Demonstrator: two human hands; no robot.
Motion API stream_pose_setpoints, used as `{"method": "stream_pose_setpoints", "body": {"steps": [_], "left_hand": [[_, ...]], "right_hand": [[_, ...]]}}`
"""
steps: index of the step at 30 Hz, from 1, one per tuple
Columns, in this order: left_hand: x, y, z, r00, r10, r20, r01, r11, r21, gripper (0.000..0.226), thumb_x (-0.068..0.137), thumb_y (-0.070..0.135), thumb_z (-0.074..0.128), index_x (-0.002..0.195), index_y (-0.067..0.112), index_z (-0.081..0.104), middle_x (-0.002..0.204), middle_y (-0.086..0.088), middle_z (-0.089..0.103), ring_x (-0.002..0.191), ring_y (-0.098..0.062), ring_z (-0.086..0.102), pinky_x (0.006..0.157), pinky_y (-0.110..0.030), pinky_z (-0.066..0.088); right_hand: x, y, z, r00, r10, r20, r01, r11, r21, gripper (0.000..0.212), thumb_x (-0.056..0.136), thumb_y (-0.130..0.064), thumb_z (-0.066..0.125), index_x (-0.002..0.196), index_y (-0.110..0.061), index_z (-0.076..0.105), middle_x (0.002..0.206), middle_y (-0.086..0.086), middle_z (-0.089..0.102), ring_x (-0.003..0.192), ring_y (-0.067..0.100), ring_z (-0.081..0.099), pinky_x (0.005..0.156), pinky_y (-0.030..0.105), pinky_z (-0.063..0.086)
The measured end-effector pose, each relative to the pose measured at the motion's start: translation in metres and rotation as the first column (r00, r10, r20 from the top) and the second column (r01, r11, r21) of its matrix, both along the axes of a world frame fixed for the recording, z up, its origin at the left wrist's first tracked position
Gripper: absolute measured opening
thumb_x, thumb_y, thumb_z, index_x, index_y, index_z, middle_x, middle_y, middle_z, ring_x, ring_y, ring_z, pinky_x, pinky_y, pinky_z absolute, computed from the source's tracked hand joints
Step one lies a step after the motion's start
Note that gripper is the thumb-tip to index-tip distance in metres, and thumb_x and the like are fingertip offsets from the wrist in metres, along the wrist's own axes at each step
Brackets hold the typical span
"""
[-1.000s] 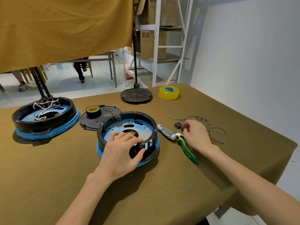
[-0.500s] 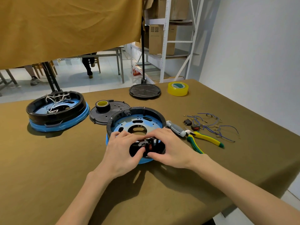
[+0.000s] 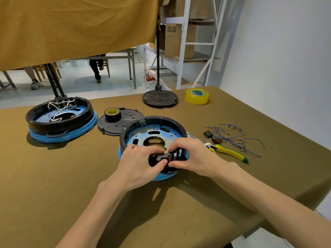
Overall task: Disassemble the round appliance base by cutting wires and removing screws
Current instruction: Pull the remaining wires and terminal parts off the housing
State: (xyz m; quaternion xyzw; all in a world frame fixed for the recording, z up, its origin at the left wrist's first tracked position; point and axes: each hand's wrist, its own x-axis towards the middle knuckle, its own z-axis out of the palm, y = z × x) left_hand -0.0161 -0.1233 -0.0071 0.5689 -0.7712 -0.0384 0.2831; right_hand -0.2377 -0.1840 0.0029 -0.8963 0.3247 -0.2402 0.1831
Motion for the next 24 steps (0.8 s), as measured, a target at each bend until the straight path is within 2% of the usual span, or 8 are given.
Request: {"method": "stream_pose_setpoints", "body": {"steps": [3, 6, 12, 14, 18, 22, 24], "left_hand": [[-0.001, -0.014, 0.013, 0.998, -0.062, -0.024, 0.065, 0.980, 0.189, 0.038, 0.090, 0.058, 0.063, 0.120, 0.037, 0.073, 0.102, 0.022, 0.074, 0.095, 0.003, 0.066, 0.083, -0.022, 0.053], [-0.002, -0.023, 0.024, 0.991, -0.109, -0.076, 0.129, 0.928, 0.350, 0.038, 0.087, 0.054, 0.071, 0.120, 0.034, 0.074, 0.101, 0.021, 0.073, 0.094, 0.004, 0.066, 0.085, -0.032, 0.059], [-0.002, -0.025, 0.027, 0.990, -0.117, -0.077, 0.138, 0.917, 0.374, 0.036, 0.085, 0.057, 0.071, 0.116, 0.039, 0.075, 0.096, 0.025, 0.073, 0.091, 0.007, 0.066, 0.084, -0.030, 0.058], [-0.004, -0.026, 0.026, 0.991, -0.114, -0.064, 0.129, 0.922, 0.365, 0.038, 0.085, 0.058, 0.071, 0.117, 0.039, 0.074, 0.098, 0.025, 0.073, 0.093, 0.006, 0.065, 0.082, -0.028, 0.058], [-0.005, -0.029, 0.028, 0.991, -0.109, -0.081, 0.132, 0.913, 0.387, 0.042, 0.082, 0.060, 0.074, 0.119, 0.038, 0.074, 0.106, 0.025, 0.073, 0.101, 0.006, 0.065, 0.087, -0.026, 0.056], [-0.003, -0.032, 0.031, 0.980, -0.150, -0.130, 0.192, 0.884, 0.425, 0.040, 0.083, 0.056, 0.075, 0.118, 0.036, 0.076, 0.108, 0.023, 0.074, 0.103, 0.005, 0.065, 0.091, -0.031, 0.057], [-0.003, -0.033, 0.030, 0.983, -0.139, -0.117, 0.175, 0.893, 0.415, 0.040, 0.084, 0.057, 0.074, 0.119, 0.038, 0.076, 0.109, 0.025, 0.073, 0.102, 0.006, 0.064, 0.089, -0.029, 0.057]], "right_hand": [[-0.006, 0.001, -0.001, 1.000, -0.013, -0.017, 0.012, 1.000, -0.023, 0.032, 0.087, -0.042, 0.079, 0.112, -0.026, 0.068, 0.105, -0.015, 0.067, 0.102, 0.006, 0.061, 0.092, 0.032, 0.048], [-0.009, 0.003, -0.002, 0.997, -0.016, -0.070, 0.009, 0.995, -0.097, 0.034, 0.087, -0.040, 0.079, 0.114, -0.023, 0.068, 0.107, -0.013, 0.068, 0.101, 0.005, 0.057, 0.095, 0.031, 0.044], [-0.012, 0.005, 0.001, 0.997, 0.009, -0.072, -0.021, 0.986, -0.168, 0.036, 0.088, -0.040, 0.078, 0.116, -0.023, 0.064, 0.108, -0.013, 0.066, 0.100, -0.001, 0.053, 0.093, 0.012, 0.037], [-0.012, 0.006, 0.000, 0.994, 0.018, -0.104, -0.042, 0.972, -0.231, 0.034, 0.088, -0.040, 0.078, 0.111, -0.023, 0.060, 0.104, -0.012, 0.063, 0.094, 0.000, 0.050, 0.091, 0.014, 0.038], [-0.010, 0.003, 0.007, 0.985, 0.012, -0.174, -0.055, 0.969, -0.242, 0.035, 0.088, -0.047, 0.074, 0.107, -0.021, 0.060, 0.097, -0.010, 0.065, 0.086, 0.012, 0.053, 0.084, 0.022, 0.042], [-0.012, -0.004, 0.017, 0.978, 0.038, -0.205, -0.070, 0.986, -0.153, 0.034, 0.085, -0.045, 0.078, 0.099, -0.018, 0.062, 0.092, -0.008, 0.066, 0.082, 0.018, 0.054, 0.076, 0.019, 0.037], [-0.011, -0.008, 0.021, 0.972, 0.048, -0.232, -0.081, 0.987, -0.137, 0.034, 0.084, -0.045, 0.080, 0.098, -0.018, 0.063, 0.093, -0.008, 0.067, 0.081, 0.018, 0.053, 0.075, 0.022, 0.039]]}}
